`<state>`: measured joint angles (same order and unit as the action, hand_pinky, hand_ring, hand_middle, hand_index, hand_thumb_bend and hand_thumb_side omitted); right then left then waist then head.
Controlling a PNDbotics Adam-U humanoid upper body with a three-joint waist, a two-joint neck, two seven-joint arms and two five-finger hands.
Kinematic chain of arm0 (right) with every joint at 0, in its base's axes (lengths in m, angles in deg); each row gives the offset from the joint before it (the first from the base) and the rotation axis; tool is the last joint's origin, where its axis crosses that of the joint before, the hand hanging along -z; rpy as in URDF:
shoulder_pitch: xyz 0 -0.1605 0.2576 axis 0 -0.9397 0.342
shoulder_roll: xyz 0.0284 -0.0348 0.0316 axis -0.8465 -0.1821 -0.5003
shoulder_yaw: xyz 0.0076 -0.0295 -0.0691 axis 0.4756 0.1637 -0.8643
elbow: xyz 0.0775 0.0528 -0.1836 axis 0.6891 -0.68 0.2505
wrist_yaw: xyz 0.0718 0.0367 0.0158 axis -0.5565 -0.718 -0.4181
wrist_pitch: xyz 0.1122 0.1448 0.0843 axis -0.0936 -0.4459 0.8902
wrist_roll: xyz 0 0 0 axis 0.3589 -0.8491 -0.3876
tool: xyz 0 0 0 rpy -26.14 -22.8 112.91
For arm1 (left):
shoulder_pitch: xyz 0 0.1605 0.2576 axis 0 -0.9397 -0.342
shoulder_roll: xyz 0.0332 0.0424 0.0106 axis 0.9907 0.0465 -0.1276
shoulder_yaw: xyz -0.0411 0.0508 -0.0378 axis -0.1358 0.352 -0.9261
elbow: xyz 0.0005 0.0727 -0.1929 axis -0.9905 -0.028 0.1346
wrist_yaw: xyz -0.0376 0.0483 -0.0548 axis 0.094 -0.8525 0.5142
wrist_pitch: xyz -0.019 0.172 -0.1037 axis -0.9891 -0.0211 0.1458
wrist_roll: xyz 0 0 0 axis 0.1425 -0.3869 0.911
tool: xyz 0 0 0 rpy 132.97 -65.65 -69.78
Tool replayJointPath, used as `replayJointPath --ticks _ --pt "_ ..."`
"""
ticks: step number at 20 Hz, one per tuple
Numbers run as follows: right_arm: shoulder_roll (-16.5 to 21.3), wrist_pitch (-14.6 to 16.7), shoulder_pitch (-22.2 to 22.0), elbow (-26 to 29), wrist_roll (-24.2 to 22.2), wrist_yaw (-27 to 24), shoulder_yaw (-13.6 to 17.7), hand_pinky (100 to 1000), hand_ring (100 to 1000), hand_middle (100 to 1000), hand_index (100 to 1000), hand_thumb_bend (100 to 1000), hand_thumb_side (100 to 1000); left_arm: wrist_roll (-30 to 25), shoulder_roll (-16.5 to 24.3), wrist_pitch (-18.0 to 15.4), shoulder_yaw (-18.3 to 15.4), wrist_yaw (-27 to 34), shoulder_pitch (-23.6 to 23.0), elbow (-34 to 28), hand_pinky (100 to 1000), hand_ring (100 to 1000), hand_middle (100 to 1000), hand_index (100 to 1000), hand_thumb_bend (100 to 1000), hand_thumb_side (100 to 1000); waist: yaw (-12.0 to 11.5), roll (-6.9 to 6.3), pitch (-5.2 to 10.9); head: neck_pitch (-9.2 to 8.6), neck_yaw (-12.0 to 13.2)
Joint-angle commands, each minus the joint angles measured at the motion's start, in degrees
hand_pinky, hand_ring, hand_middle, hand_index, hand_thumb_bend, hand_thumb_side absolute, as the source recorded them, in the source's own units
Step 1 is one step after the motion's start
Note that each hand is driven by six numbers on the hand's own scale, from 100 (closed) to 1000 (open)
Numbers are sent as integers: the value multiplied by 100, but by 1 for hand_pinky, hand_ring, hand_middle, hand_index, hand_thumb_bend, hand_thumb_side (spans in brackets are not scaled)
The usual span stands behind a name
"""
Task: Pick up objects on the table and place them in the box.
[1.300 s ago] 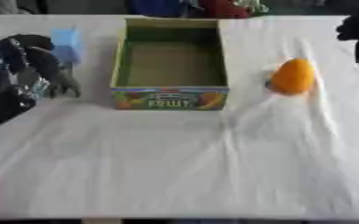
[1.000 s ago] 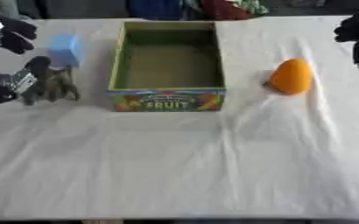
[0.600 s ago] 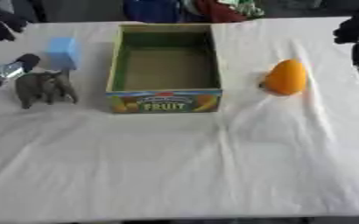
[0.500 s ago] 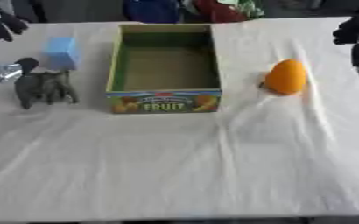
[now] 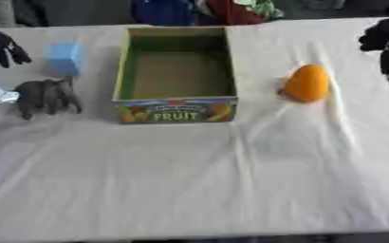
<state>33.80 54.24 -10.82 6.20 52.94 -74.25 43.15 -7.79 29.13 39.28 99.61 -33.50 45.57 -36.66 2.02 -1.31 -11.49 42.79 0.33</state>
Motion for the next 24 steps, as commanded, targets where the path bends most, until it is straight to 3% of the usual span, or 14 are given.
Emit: replayJointPath --ticks 1,6,8,14,18,24 --pt "190 1 47 32 -25 -72 14 766 774 726 818 100 249 -140 -2 -127 -42 -332 231 308 686 638 643 766 427 390 3 2 114 32 -1" --pt "187 -2 38 26 -27 -82 17 766 774 726 819 100 257 -11 -259 -191 -103 -861 464 732 685 642 650 768 430 373 5 7 120 45 -6" --pt "182 -3 30 23 -33 -81 15 766 774 726 819 100 259 146 -366 -187 -128 -1161 554 855 684 643 651 768 394 374 6 10 122 49 -4" --pt "158 0 26 22 -49 -91 7 766 774 726 820 100 264 863 -757 -107 -228 -1878 722 1274 676 635 645 768 414 330 31 39 126 50 1" --pt "143 4 14 15 -55 -92 6 766 774 725 820 100 271 1029 -938 -135 -233 -2102 772 1560 667 623 630 763 400 331 64 52 124 61 13" --pt "128 1 16 13 -73 -95 0 767 775 725 820 100 277 1050 -1072 -202 -262 -2190 789 1822 604 526 526 708 313 295 89 52 119 73 18"
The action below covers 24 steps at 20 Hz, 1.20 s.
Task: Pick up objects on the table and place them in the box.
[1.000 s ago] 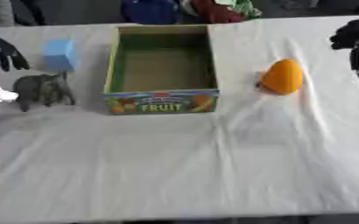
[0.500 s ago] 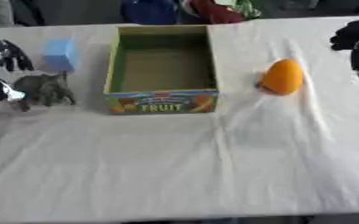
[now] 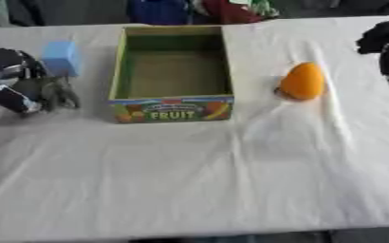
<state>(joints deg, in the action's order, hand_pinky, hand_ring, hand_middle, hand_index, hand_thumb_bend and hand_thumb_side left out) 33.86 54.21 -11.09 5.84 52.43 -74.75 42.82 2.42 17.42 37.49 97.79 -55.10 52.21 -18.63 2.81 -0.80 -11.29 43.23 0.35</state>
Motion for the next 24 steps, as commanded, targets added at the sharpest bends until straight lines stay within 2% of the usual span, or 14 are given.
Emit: replayJointPath --ticks 1,2,4,7,11,15,19,24 --pt "122 3 40 45 -20 -43 35 767 775 725 820 100 279 46 99 -28 -90 -19 125 20 583 496 493 681 264 278 11 1 99 31 16" --pt "122 2 38 44 -17 -41 39 767 775 725 820 100 279 80 102 -24 -104 5 121 5 566 474 467 660 230 266 12 0 98 31 15" --pt "121 2 35 42 -14 -39 42 767 775 725 820 100 282 165 119 8 -141 78 116 -58 525 418 402 606 100 220 12 0 97 35 9" --pt "120 1 34 40 -10 -36 46 767 775 725 820 100 287 275 169 53 -167 204 115 -248 473 360 340 538 100 203 7 -3 99 37 6" --pt "131 3 35 41 -9 -35 47 767 775 725 821 100 284 254 262 60 -189 604 166 -679 473 359 338 538 100 223 5 -7 107 42 0" --pt "136 3 33 36 -15 -38 37 767 775 725 821 100 287 146 245 90 -149 1031 428 -1108 474 359 339 539 100 226 16 -16 128 40 20" --pt "119 -9 51 35 -66 -54 -19 767 775 725 821 100 292 89 -28 73 -1 1132 812 -1297 480 371 352 553 100 223 63 -36 162 37 65" --pt "73 -14 135 45 -186 -100 -146 767 775 725 821 100 289 146 -648 -33 233 795 1184 -1026 484 385 360 562 100 232 270 -39 182 7 218"
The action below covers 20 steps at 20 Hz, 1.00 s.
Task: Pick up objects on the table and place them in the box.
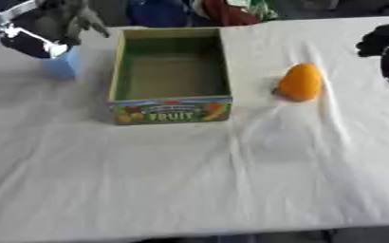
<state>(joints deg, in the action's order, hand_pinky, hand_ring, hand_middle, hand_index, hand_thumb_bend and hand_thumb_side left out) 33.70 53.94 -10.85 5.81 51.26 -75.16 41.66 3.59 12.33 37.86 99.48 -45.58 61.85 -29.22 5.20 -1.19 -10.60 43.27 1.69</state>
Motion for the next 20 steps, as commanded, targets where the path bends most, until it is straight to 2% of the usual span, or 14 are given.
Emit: replayJointPath --ticks 1,9,14,20 --pt "79 12 131 51 -91 -70 -52 767 775 725 821 100 289 46 -243 -112 104 -254 270 97 484 385 361 562 100 232 79 -3 110 -7 110" --pt "9 14 206 51 -210 -97 -142 768 775 724 821 100 305 86 -1009 -416 313 -775 450 670 492 395 372 579 100 277 389 -4 47 -53 256" --pt "5 15 182 38 -206 -80 -124 768 775 724 821 100 318 -185 -1098 -617 473 -828 339 751 500 408 385 593 100 310 415 -13 27 -80 221" --pt "-2 11 179 36 -207 -70 -116 768 776 723 821 100 320 -488 -1042 -714 664 -806 236 670 520 427 405 620 160 353 377 -17 18 -121 152"
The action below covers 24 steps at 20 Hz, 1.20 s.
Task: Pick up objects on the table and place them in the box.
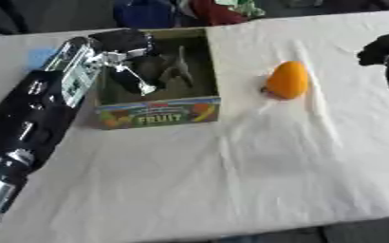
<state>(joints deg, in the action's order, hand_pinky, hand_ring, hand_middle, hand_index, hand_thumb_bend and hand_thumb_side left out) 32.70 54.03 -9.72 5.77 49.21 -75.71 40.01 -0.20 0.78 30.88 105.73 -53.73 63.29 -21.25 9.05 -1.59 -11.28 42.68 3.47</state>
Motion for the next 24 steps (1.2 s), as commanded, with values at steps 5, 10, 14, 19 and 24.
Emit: replayJointPath --ticks 5,10,14,19,24 --pt "99 6 60 33 2 -12 60 768 775 723 821 100 327 -449 166 -90 164 110 10 -142 569 486 470 673 282 449 -36 35 78 -77 -59" --pt "105 9 48 25 10 -4 71 768 775 722 821 100 330 -815 285 -155 196 182 -30 -222 645 585 592 752 397 516 -68 38 75 -93 -87" --pt "113 14 44 20 13 -3 76 768 775 722 821 100 329 -966 375 -125 123 177 -23 -264 700 672 694 792 546 604 -90 48 78 -108 -104" --pt "124 20 33 8 18 -3 87 768 775 721 822 100 331 -954 606 -17 -59 560 31 -648 717 691 720 806 635 676 -118 54 86 -121 -126" --pt "156 17 3 -16 30 10 106 768 775 721 822 100 344 -878 1098 233 -281 1205 85 -1510 701 658 666 785 597 635 -184 30 106 -126 -147"
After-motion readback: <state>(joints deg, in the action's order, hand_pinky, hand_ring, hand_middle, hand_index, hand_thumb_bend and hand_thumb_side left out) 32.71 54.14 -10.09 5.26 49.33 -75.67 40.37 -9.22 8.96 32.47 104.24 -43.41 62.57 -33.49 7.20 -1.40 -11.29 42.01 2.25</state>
